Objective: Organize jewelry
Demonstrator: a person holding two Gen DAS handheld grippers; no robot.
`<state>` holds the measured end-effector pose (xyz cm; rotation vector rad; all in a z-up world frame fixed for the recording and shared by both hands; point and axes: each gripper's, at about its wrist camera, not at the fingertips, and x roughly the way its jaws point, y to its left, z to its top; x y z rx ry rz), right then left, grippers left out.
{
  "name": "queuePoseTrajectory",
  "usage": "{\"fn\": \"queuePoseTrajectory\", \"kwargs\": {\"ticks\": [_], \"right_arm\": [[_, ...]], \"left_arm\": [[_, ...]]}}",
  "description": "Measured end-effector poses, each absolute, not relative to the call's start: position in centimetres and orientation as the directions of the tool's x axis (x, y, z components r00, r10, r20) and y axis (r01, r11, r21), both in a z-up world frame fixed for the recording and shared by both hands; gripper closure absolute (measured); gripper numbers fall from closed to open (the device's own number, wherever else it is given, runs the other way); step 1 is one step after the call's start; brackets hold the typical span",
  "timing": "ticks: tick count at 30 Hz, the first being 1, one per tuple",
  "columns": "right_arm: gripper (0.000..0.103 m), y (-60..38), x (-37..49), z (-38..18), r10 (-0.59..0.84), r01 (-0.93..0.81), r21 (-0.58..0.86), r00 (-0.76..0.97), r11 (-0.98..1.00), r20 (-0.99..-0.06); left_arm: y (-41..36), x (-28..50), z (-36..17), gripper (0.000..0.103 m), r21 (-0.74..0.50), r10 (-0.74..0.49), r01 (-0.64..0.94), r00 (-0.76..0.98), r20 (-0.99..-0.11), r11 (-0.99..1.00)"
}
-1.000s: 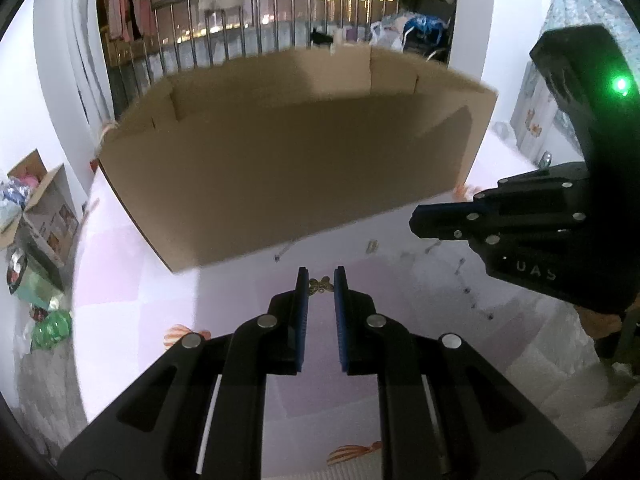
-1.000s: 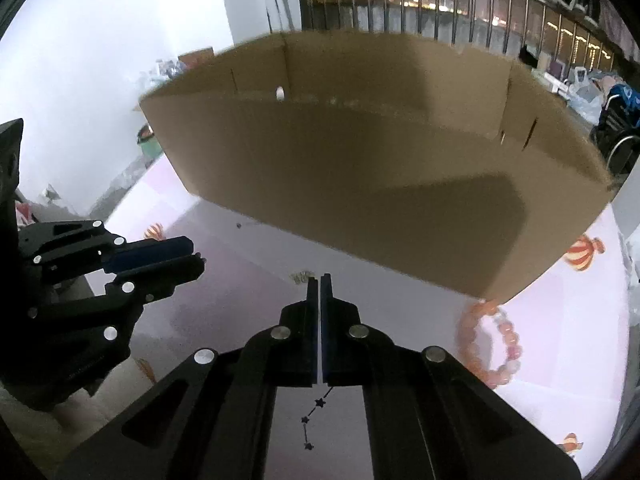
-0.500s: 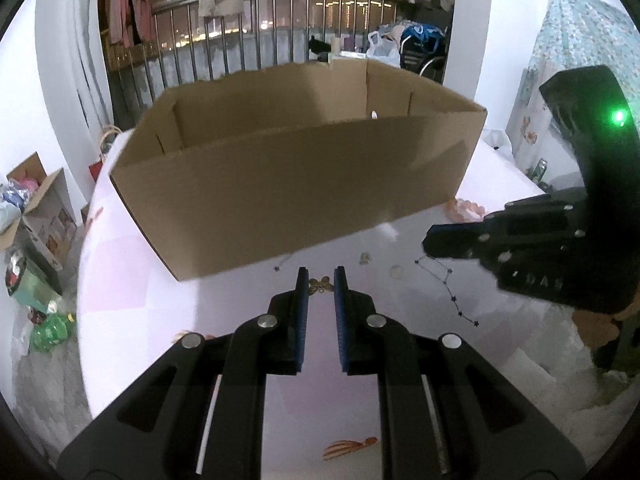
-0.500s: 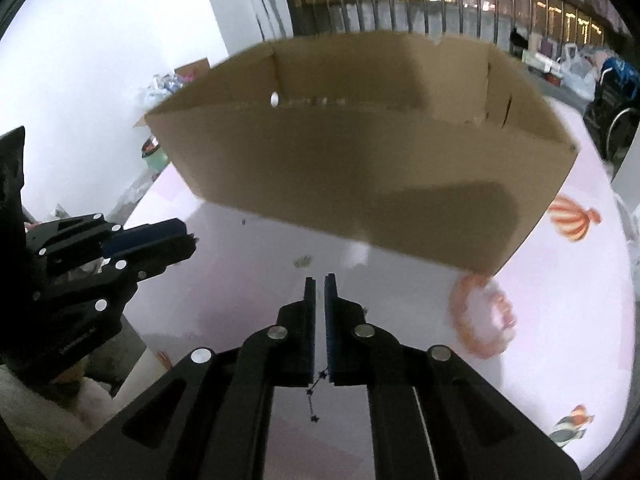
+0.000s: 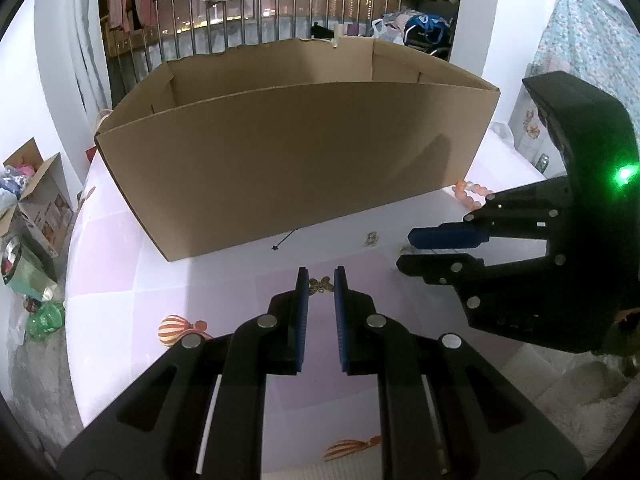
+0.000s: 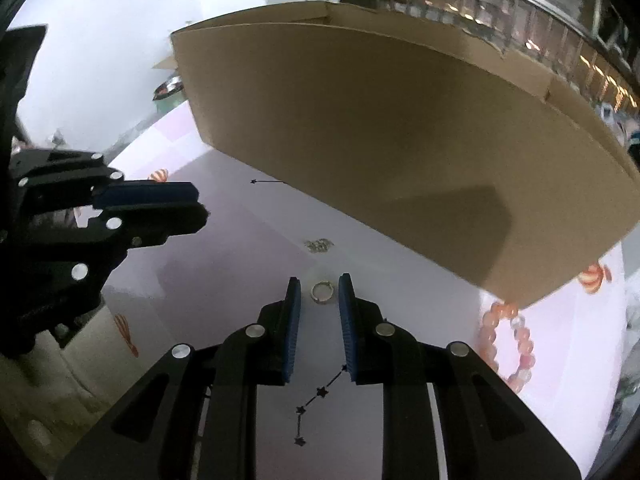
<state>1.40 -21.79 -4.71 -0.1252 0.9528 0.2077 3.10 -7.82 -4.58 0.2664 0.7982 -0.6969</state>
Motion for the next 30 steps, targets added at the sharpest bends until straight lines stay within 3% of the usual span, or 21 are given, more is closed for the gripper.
{"fn": "queuePoseTrajectory", "kwargs": {"ticks": [22,30], "right_arm": [[0.084,-21.2,2.2,-4.6,0.117,-0.227,-0.012,0.546,0.974,-0.830],[0.084,-20.9,2.2,-4.1,0.149,-0.324,-0.046,0.550,0.945,-0.822]], "left_arm": [[-7.9,3.6,-4.6,0.092,-0.038,-0.464,0.657,0.490,-0.738,0.753],[-7.8,3.7,-4.6,0.092,-0.037,-0.463,0.657,0.489,-0.740,0.753]]}}
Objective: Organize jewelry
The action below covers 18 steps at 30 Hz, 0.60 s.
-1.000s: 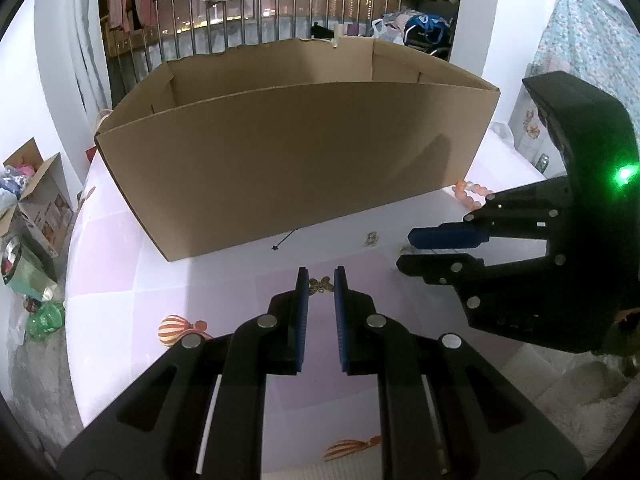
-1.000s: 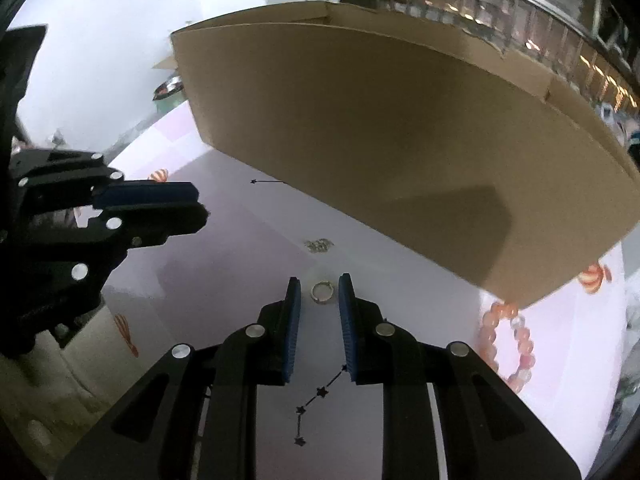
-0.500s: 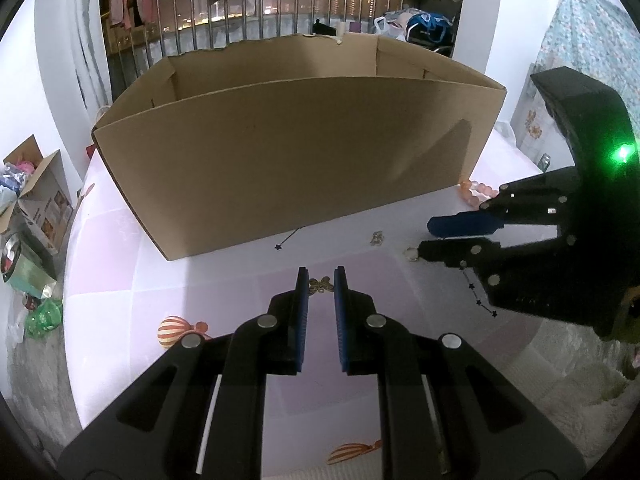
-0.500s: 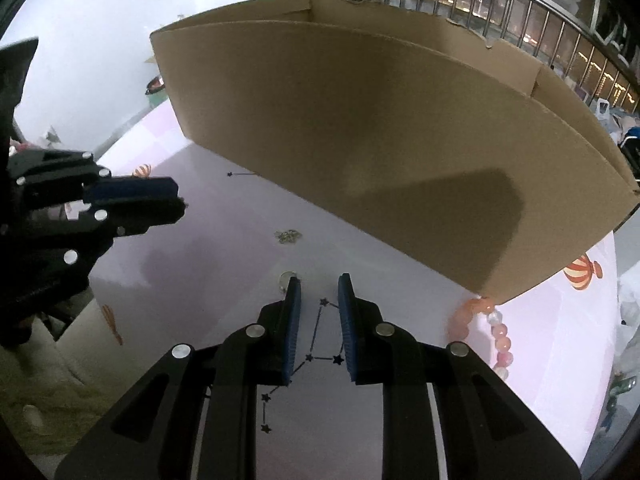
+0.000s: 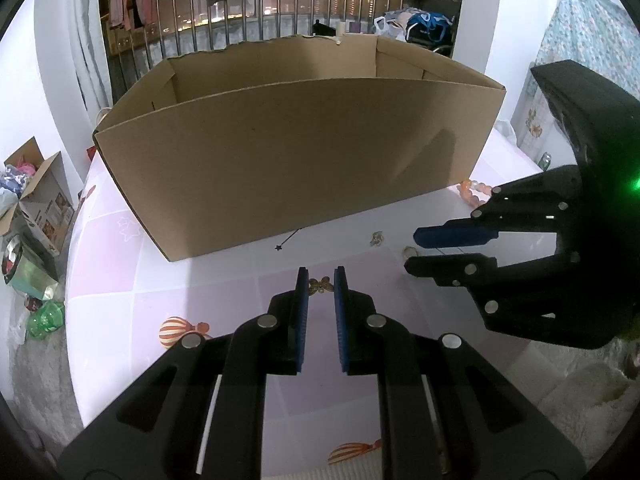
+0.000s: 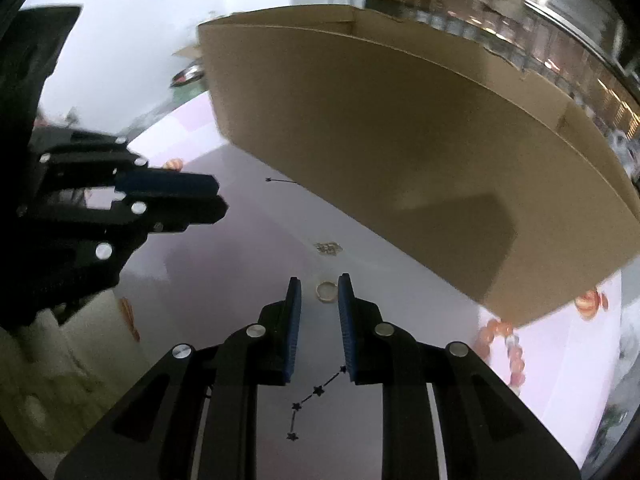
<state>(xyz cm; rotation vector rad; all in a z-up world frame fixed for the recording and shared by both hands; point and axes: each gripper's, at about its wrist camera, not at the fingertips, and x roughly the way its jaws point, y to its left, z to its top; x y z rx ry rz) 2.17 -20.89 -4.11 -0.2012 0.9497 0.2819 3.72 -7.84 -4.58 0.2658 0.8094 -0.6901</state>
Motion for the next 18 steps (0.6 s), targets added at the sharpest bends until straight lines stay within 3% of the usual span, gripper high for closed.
{"fn": "queuePoseTrajectory", "kwargs": {"ticks": [6,10,18], "right_arm": [[0.084,-21.4,3.2,-4.2,0.224,-0.436,-0.012,0.487,0.900,-0.844],[0.091,-22.1,4.1,-4.1,0.266,-0.478,0.027,0.440,0.878,-0.858],[0.092,-22.2,4.3,-4.4,0.281,-0.468,0.048,0.444,0.883,-0.851]], "left_arm": [[-7.9,3.8,-4.6,0.092,-0.042,-0.462,0.653,0.488,-0.740,0.756],[-7.9,3.9,-4.7,0.092,-0.040,-0.460,0.653,0.487,-0.743,0.756],[-7.9,4.1,-4.8,0.092,-0.045,-0.460,0.651,0.484,-0.744,0.758]]}}
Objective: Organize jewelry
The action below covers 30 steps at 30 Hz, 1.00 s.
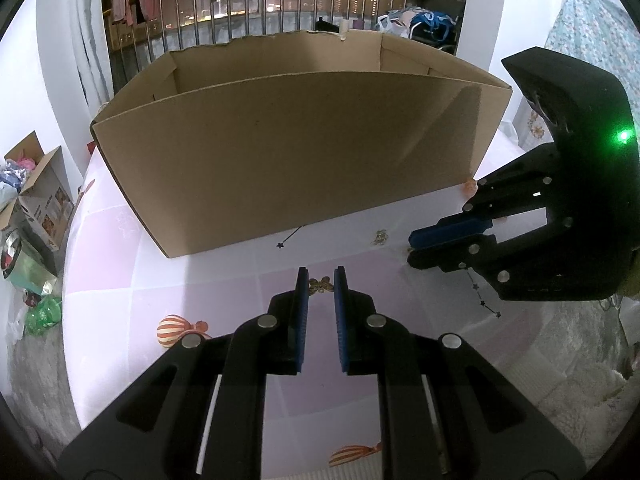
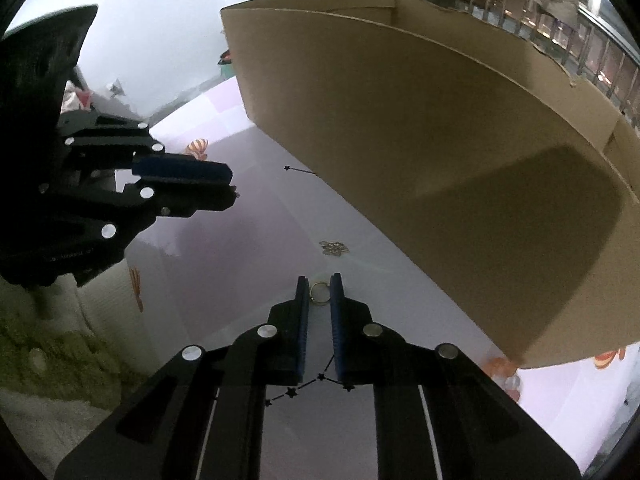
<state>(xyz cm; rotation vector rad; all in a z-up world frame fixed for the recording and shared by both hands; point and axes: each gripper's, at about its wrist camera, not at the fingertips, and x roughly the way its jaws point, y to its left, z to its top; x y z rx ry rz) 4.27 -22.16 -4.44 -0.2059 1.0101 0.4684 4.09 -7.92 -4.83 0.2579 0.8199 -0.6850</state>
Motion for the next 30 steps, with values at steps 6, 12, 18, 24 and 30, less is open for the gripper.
{"fn": "queuePoseTrajectory", "kwargs": {"ticks": [6,12,18,24,30], "right_arm": [[0.092,-22.7,4.0,-4.4,0.280,-0.431,0.063,0.462,0.900,-0.841],[0.092,-23.6,2.9,-3.4,0.285,-0.396,0.078,0.497,0.915,-0.820],[0.092,-24.2,1.0,1.0,0.309,-0.358,0.097,0.601,0.929,-0.737],[0.092,-24.9,0.2,6.5,0.302,-0.298,0.109,0.740,0.948,-0.601],[0.092,-26.0,2.9,6.3,0.227,-0.191,0.124,0.776,0.974,-0.588]], "left_arm": [[-7.9,4.0,-4.8,0.092,-0.037,-0.458,0.651,0.490,-0.742,0.758],[-7.5,3.5,-4.1,0.092,-0.035,-0.468,0.649,0.508,-0.723,0.760],[-7.1,2.9,-0.7,0.092,-0.010,-0.512,0.676,0.548,-0.662,0.737],[-7.2,4.4,3.8,0.092,-0.001,-0.569,0.685,0.604,-0.558,0.728],[-9.8,8.4,4.5,0.092,-0.054,-0.595,0.691,0.577,-0.559,0.721]]}}
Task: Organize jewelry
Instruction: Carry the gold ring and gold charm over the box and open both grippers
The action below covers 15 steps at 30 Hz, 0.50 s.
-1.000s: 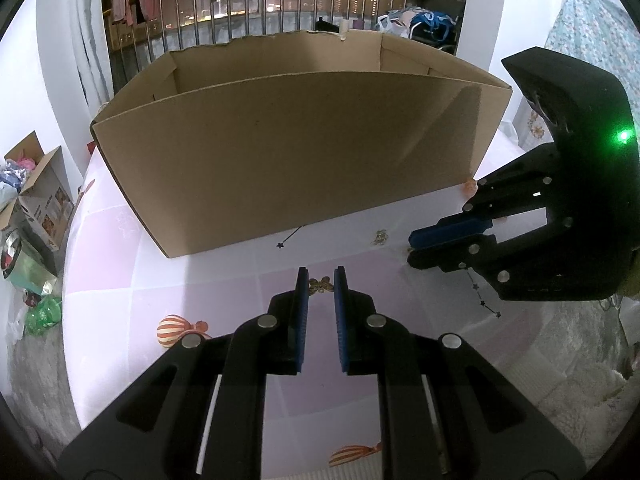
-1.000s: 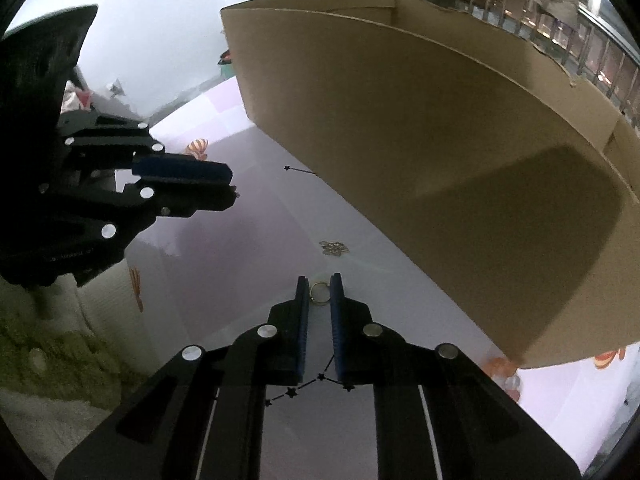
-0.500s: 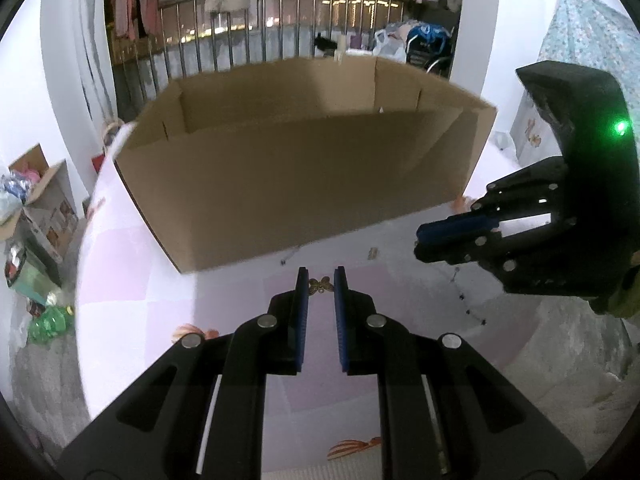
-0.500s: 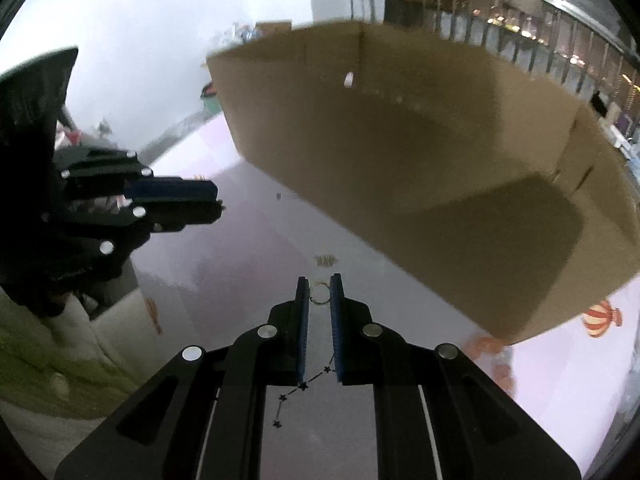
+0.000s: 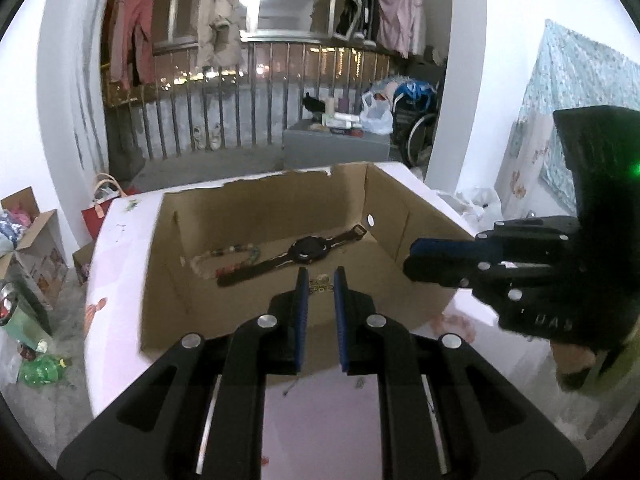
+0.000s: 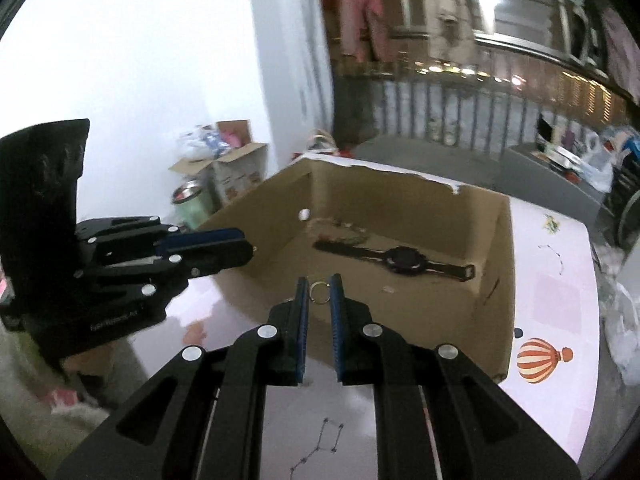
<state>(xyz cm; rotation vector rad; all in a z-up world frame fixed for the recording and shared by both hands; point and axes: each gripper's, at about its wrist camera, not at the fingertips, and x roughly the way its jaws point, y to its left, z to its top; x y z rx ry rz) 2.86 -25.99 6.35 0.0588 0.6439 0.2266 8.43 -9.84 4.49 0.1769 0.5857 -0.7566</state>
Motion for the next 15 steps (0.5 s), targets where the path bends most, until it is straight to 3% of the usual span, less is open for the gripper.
{"fn": "queuePoseTrajectory", "kwargs": {"ticks": [7,10,12,15], "right_arm": [[0.092,-27.9,6.7,3.6,0.141,-0.073,0.133,0.777,0.988,-0.614],[0.090,-28.5,7.4,2.8,0.130,-0.048,0.147,0.770,0.988,-0.625],[0.079,-29.0,7.5,2.8,0.134,-0.038,0.166,0.776,0.985,-0.617],[0.075,-29.5,6.7,3.2,0.136,-0.029,0.187,0.797,0.982,-0.589]], "left_arm": [[-12.9,13.0,1.3,0.091,-0.024,-0.524,0.672,0.554,-0.647,0.740],[-12.9,13.4,0.9,0.082,-0.015,-0.504,0.654,0.568,-0.651,0.757],[-12.6,13.2,1.2,0.078,-0.018,-0.507,0.648,0.578,-0.640,0.762],[-12.1,12.6,1.8,0.073,0.001,-0.507,0.642,0.606,-0.614,0.766]]}}
